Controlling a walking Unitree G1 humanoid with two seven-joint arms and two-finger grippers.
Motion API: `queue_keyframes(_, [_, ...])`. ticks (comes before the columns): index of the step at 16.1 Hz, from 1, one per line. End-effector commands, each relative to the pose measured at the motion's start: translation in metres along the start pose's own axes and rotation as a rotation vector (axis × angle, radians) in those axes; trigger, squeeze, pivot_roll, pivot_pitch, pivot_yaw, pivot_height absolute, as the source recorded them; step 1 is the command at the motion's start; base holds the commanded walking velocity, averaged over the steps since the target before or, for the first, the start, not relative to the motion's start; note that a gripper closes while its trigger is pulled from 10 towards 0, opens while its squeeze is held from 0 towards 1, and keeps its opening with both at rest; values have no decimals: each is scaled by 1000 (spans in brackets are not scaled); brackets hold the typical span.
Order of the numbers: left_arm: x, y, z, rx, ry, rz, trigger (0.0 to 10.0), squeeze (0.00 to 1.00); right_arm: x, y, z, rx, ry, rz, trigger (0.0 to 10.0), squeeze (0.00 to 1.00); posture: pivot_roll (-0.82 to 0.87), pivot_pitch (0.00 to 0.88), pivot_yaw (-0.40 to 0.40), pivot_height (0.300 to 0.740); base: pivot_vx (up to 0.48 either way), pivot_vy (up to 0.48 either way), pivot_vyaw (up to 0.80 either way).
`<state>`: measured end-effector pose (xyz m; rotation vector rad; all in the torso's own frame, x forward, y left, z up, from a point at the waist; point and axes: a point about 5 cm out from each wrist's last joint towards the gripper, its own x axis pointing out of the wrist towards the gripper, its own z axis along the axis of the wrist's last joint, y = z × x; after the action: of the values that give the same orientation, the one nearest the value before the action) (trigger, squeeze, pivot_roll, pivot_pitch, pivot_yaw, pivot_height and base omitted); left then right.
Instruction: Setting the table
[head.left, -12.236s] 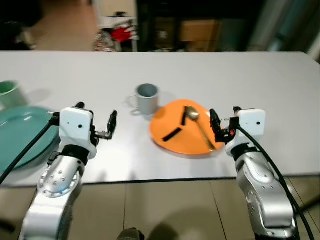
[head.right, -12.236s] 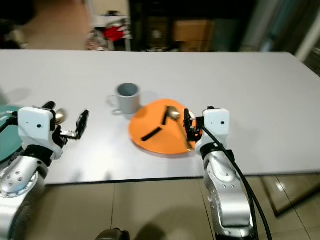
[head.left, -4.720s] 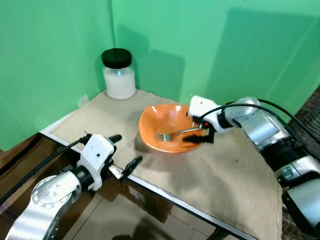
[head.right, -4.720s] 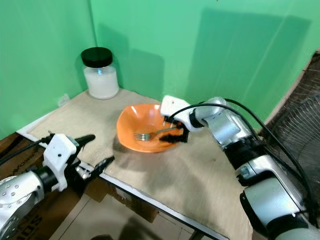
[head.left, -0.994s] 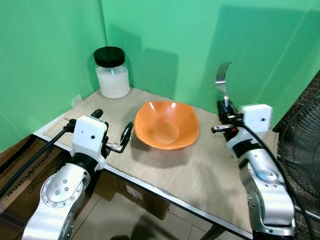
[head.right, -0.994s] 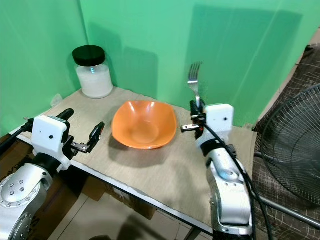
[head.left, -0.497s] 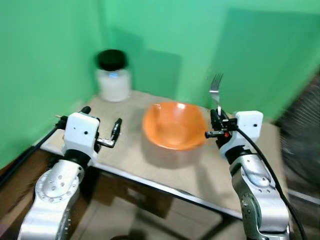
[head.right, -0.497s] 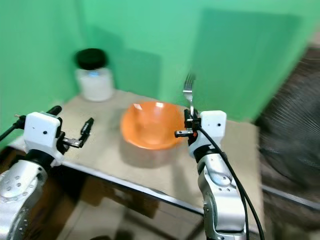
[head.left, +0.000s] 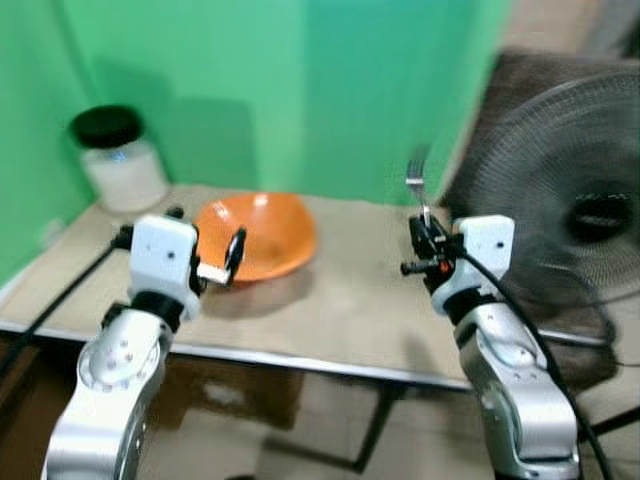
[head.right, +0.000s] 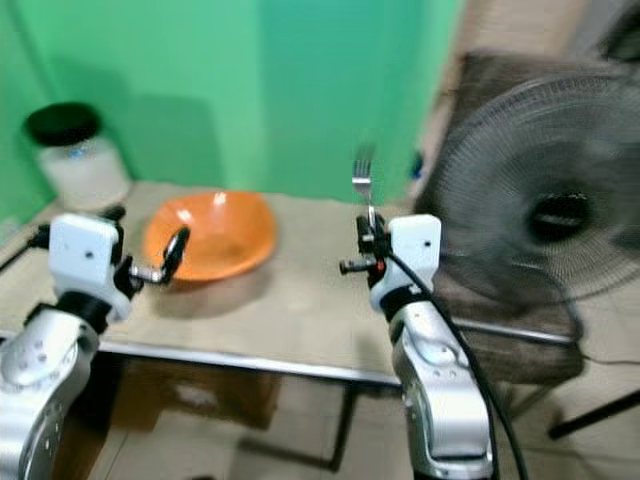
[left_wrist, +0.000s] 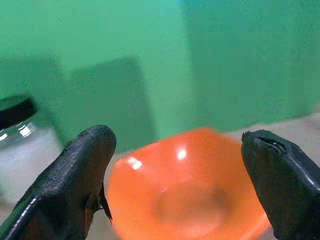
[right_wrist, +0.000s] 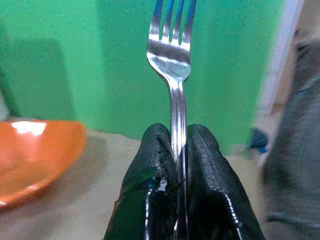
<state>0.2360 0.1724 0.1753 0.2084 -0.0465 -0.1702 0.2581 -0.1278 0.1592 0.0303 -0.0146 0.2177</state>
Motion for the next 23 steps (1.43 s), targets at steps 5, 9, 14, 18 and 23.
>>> queue_keyframes(5, [-1, -5, -2, -34, 1, 15, 10000, 0, 2, -10, 6, -32, 9, -18, 10000, 0, 74, 0, -46, 740, 0, 0, -800])
queue_keyframes(9, [0, -4, -4, -74, 1, 53, 10000, 0, 3, -14, 10, -69, 13, -1, 10000, 0, 63, 0, -52, 740, 0, 0, -800])
queue_keyframes(14, [2, -2, -6, -107, 14, 82, 10000, 0, 3, -13, 11, -89, 22, 8, 10000, 0, 48, 0, -42, 740, 0, 0, -800])
queue_keyframes(18, [5, -3, -6, -89, 14, 67, 10000, 0, 2, -16, 9, -95, 34, -18, 10000, 0, 49, 0, -31, 740, 0, 0, -800])
queue_keyframes(23, [5, -4, -4, -66, 4, 64, 10000, 0, 4, -12, 8, -97, 39, -2, 10000, 0, 53, 0, -40, 740, 0, 0, -800])
